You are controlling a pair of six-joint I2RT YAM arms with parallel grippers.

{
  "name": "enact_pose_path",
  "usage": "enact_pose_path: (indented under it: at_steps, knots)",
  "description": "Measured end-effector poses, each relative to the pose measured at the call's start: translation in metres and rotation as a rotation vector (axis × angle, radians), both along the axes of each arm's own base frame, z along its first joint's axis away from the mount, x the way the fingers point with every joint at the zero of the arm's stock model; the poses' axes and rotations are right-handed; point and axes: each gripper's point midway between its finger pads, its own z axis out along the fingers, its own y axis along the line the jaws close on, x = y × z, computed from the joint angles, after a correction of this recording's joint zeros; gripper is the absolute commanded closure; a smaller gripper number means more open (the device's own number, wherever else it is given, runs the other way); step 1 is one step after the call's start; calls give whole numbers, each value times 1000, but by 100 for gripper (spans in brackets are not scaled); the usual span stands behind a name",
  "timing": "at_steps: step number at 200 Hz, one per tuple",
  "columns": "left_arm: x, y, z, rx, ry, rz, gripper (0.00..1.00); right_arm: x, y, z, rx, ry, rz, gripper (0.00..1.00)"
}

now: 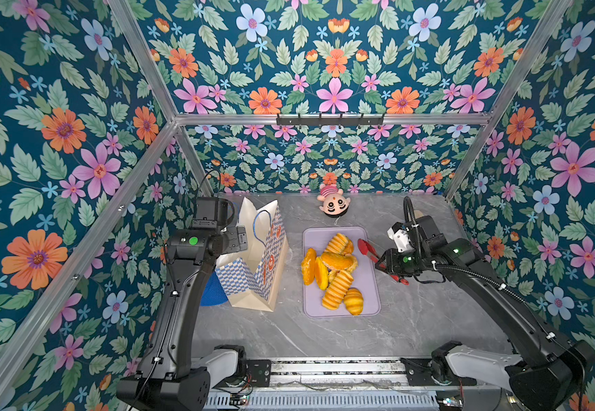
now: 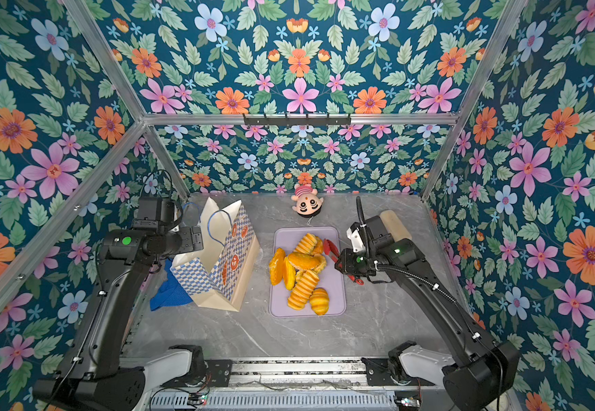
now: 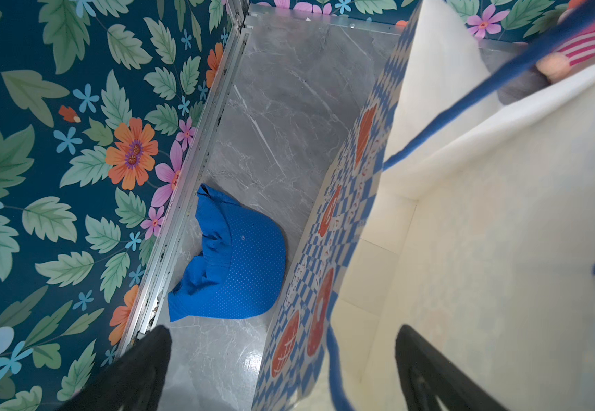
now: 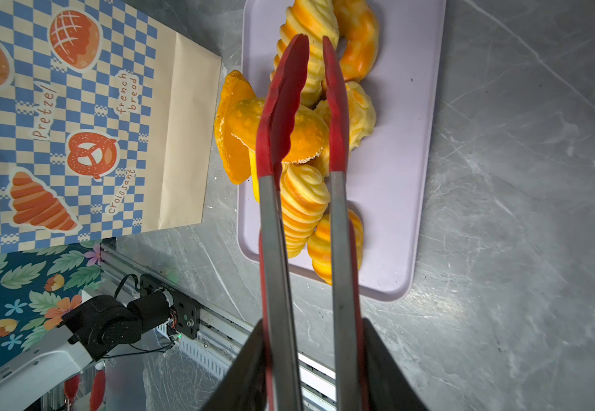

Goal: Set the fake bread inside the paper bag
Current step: 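Lift the red tongs with the right gripper and swing them toward the bread tray, then lower the tongs onto the striped twisted bread and squeeze it with the right gripper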

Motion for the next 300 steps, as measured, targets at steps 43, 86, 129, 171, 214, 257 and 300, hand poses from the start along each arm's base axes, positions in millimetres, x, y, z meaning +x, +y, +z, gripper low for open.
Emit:
enact_pose_path:
  at_steps: [43,86,129,171,214,257,300]
  knots:
    - [8,-4,-17,-16,14,-17,11,1,0,-5,-11,15,-1,59]
    - [11,-11,-36,-37,47,-50,47,1,-1,-17,-31,49,-3,59]
    - [13,-17,-38,-61,31,-76,78,2,0,-20,-31,58,0,56]
    - [12,-29,-37,-140,7,-90,87,10,6,-19,-22,65,2,55]
    - [10,-40,-23,-231,-45,-98,89,24,16,-14,11,56,-6,53]
    - [8,-49,-21,-309,-59,-86,91,38,25,-13,32,62,-15,51]
    - [0,-51,-33,-337,-39,-75,90,51,35,-15,50,74,-11,49]
